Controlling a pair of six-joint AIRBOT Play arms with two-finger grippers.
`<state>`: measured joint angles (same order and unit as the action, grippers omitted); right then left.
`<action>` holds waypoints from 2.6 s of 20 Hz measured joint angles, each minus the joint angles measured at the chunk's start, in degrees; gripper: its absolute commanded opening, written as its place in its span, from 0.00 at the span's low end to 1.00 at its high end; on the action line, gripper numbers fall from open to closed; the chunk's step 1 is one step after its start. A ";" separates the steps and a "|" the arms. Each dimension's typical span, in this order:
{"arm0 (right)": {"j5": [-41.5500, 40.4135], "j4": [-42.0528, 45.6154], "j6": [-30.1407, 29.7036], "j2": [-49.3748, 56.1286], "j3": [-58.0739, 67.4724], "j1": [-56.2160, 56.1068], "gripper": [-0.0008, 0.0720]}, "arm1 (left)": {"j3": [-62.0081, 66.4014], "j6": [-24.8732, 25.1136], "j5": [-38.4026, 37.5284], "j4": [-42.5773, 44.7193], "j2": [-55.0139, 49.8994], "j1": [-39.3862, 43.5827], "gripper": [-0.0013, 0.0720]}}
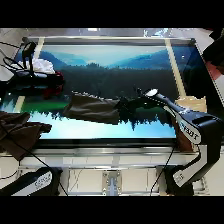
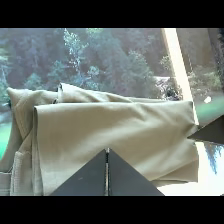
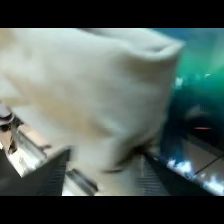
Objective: Fold the shirts.
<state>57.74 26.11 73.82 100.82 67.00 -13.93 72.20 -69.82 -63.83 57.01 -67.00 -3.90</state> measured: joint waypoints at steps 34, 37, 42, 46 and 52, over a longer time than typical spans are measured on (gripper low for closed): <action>13.16 26.91 10.43 -12.76 20.72 20.68 0.02 | 0.00 0.42 -0.94 0.00 0.04 0.00 0.03; 19.12 34.84 11.98 -21.07 20.85 32.06 0.02 | 0.00 0.39 -0.94 0.00 0.02 0.00 0.03; 27.78 43.21 11.08 -33.22 12.96 50.36 0.02 | 0.00 0.39 -0.94 -0.02 0.04 0.00 0.03; 26.73 46.40 8.33 -44.04 -7.93 63.71 0.02 | 0.00 0.20 -0.96 -0.02 0.04 0.00 0.03; 21.97 48.13 4.31 -52.22 -31.91 75.58 0.64 | 0.00 0.20 -0.96 -0.17 0.04 0.00 0.03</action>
<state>79.70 74.24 78.13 48.60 35.09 61.65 72.20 -69.63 -64.79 56.84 -66.96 -3.90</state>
